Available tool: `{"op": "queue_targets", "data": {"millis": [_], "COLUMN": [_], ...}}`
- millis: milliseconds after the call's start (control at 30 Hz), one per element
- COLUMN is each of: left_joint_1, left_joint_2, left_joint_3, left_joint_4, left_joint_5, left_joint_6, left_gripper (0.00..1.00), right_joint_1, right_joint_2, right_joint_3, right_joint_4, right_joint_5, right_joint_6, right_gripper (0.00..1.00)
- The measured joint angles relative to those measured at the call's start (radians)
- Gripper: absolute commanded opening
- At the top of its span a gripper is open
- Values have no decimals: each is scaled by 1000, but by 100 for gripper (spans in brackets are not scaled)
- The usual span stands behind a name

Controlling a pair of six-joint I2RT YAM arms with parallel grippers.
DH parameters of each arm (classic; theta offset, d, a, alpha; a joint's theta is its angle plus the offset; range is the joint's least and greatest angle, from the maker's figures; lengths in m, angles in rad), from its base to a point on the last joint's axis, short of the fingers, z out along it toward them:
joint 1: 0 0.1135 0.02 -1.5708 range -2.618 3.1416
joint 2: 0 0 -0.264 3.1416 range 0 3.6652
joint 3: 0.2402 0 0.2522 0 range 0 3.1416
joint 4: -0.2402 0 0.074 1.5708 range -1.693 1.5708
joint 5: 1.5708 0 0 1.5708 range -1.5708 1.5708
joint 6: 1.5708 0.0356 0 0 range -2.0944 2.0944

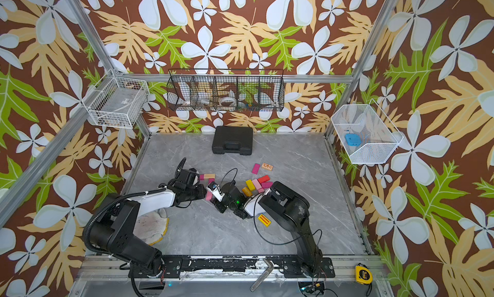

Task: Assemble the number 7 with building blocks
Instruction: Assemble the building block at the center of the board.

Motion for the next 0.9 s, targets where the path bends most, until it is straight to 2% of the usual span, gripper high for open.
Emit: {"op": "queue_targets", "data": {"millis": [233, 367, 633, 900], "left_joint_1": [0, 0, 0, -16], "left_joint_2": [-1, -3, -8, -8], "left_joint_3": [4, 3, -11, -13], "left_joint_4": [-11, -18, -5, -2], "left_joint_5": [4, 8, 12, 28], "left_joint_6": [0, 0, -1, -4], "left_gripper": [35, 35, 34, 34], "right_joint_1": [0, 0, -19, -128], "right_joint_2": [11, -32, -169, -297], "right_joint_3": [11, -26, -21, 37], "right_joint_4": [8, -15, -254, -463], "right_joint_5": [-10, -11, -10, -31], "right_joint_6": [13, 23, 8, -32], "right_gripper": [35, 36, 36, 37]}}
